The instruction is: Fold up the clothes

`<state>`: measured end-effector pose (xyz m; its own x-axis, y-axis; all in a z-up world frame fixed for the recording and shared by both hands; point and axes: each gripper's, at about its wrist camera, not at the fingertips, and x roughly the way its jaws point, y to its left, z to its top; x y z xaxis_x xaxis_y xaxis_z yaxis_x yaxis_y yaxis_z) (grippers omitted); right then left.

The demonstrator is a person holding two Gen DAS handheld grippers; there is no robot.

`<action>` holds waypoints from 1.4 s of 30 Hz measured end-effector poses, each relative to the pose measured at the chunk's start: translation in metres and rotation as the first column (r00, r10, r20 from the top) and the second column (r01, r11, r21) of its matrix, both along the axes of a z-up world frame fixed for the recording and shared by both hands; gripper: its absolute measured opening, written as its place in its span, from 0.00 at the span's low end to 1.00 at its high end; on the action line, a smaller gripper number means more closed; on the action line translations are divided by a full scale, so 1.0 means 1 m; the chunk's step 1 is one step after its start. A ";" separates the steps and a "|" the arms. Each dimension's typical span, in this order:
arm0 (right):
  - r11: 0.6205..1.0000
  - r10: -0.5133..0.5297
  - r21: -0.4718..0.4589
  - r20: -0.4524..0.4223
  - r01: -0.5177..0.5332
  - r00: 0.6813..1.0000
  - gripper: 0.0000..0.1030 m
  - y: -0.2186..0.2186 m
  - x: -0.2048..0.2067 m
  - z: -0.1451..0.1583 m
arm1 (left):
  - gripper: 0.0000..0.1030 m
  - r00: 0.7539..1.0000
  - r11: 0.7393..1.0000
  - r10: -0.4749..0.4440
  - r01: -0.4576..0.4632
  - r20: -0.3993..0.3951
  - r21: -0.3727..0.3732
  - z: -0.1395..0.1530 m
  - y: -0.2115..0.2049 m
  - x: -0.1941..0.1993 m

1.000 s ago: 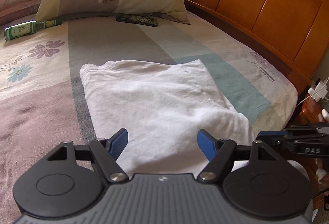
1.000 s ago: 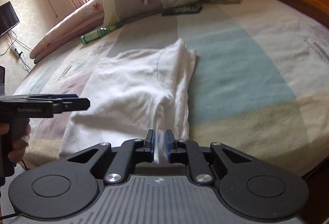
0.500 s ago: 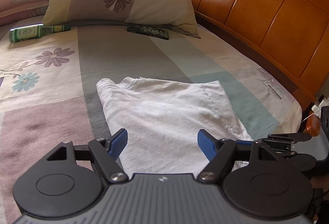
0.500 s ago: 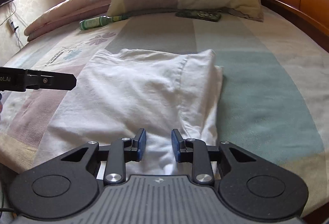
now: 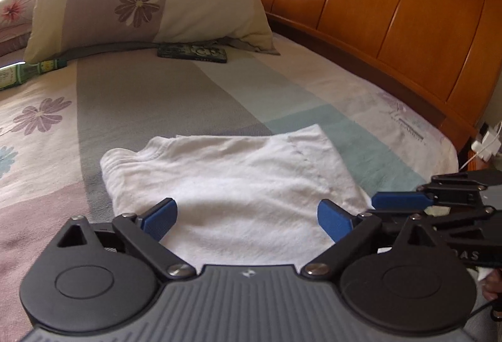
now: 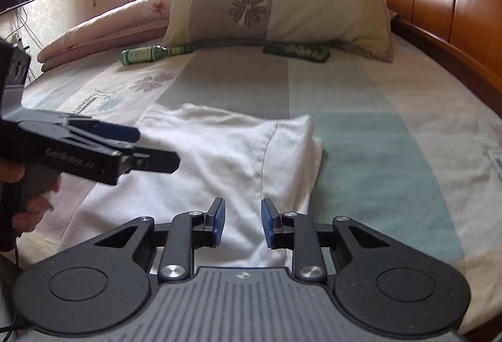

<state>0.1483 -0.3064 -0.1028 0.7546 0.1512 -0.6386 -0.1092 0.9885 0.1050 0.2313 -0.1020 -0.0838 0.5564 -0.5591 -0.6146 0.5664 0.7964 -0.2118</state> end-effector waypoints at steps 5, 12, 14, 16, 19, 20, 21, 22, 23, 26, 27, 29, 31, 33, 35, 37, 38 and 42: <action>1.000 -0.012 -0.010 -0.050 0.011 0.999 0.30 0.005 0.060 -0.019 | 0.93 1.000 0.998 0.013 -0.014 -0.026 -0.065 0.008 0.021 -0.003; 0.997 -0.078 0.015 -0.061 0.079 0.995 0.23 -0.014 0.063 -0.037 | 0.93 0.997 0.996 -0.044 0.039 -0.060 -0.085 -0.008 0.012 0.025; 0.997 -0.080 0.014 -0.057 0.081 0.995 0.23 -0.015 0.062 -0.038 | 0.91 0.997 0.999 -0.009 0.006 -0.082 -0.047 -0.021 0.008 0.040; 0.996 -0.088 0.027 -0.058 0.089 0.994 0.22 -0.018 0.062 -0.038 | 0.89 0.997 0.999 0.022 -0.024 -0.078 -0.024 -0.023 0.007 0.049; 0.991 -0.114 0.060 -0.058 0.117 0.992 0.18 -0.024 0.063 -0.036 | 0.89 0.997 0.998 0.058 -0.058 -0.052 -0.008 -0.018 0.010 0.057; 0.988 -0.131 0.075 -0.053 0.135 0.990 0.17 -0.026 0.062 -0.033 | 0.89 0.998 0.999 0.042 -0.043 -0.041 -0.023 -0.014 0.011 0.056; 0.987 -0.136 0.079 -0.040 0.139 0.990 0.21 -0.026 0.062 -0.030 | 0.89 0.999 0.999 0.019 -0.021 -0.033 -0.040 -0.012 0.012 0.054; 0.989 -0.130 0.069 -0.025 0.132 0.991 0.24 -0.024 0.062 -0.028 | 0.90 1.000 0.999 -0.005 0.004 -0.027 -0.053 -0.011 0.011 0.052; 0.990 -0.124 0.060 -0.009 0.124 0.992 0.32 -0.023 0.063 -0.026 | 0.90 0.999 0.998 -0.025 0.024 -0.024 -0.056 -0.012 0.009 0.052; 0.989 -0.146 0.002 -0.018 0.146 0.989 0.37 -0.026 0.072 -0.029 | 0.88 0.997 1.000 0.003 -0.002 -0.078 0.013 -0.028 -0.002 0.063; 0.986 -0.167 -0.027 -0.038 0.166 0.985 0.37 -0.029 0.077 -0.033 | 0.88 0.997 1.000 0.020 -0.019 -0.072 0.024 -0.029 -0.003 0.063; 0.977 -0.215 -0.012 -0.055 0.214 0.975 0.41 -0.042 0.076 -0.030 | 0.88 0.997 0.999 0.039 -0.037 -0.067 0.033 -0.021 -0.002 0.059; 0.972 -0.230 0.032 -0.032 0.232 0.973 0.42 -0.051 0.061 -0.017 | 0.89 0.999 0.999 0.034 -0.034 -0.042 0.021 -0.006 0.004 0.046; 0.977 -0.206 0.059 -0.006 0.206 0.979 0.49 -0.050 0.041 -0.004 | 0.90 0.999 0.999 0.040 -0.040 -0.021 0.030 0.007 0.008 0.030; 0.986 -0.140 0.087 0.005 0.139 0.990 0.58 -0.041 0.021 0.004 | 0.90 0.997 0.996 0.069 -0.067 -0.033 0.053 0.009 0.010 0.014; 0.990 -0.064 0.128 0.001 0.063 0.998 0.68 -0.028 0.003 0.005 | 0.90 0.994 0.993 0.095 -0.092 -0.051 0.073 0.010 0.011 -0.003; 0.989 -0.024 0.149 -0.008 0.024 1.000 0.73 -0.021 -0.006 0.004 | 0.90 0.992 0.991 0.108 -0.103 -0.061 0.087 0.008 0.011 -0.011; 0.991 0.020 0.133 -0.077 -0.010 0.997 0.81 -0.001 -0.030 -0.013 | 0.90 0.982 0.976 0.159 -0.140 -0.104 0.165 -0.008 0.011 -0.039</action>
<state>0.1186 -0.3076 -0.1158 0.7003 0.2492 -0.6689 -0.1104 0.9636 0.2434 0.1919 -0.0907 -0.0916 0.5466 -0.3669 -0.7528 0.4175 0.8986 -0.1348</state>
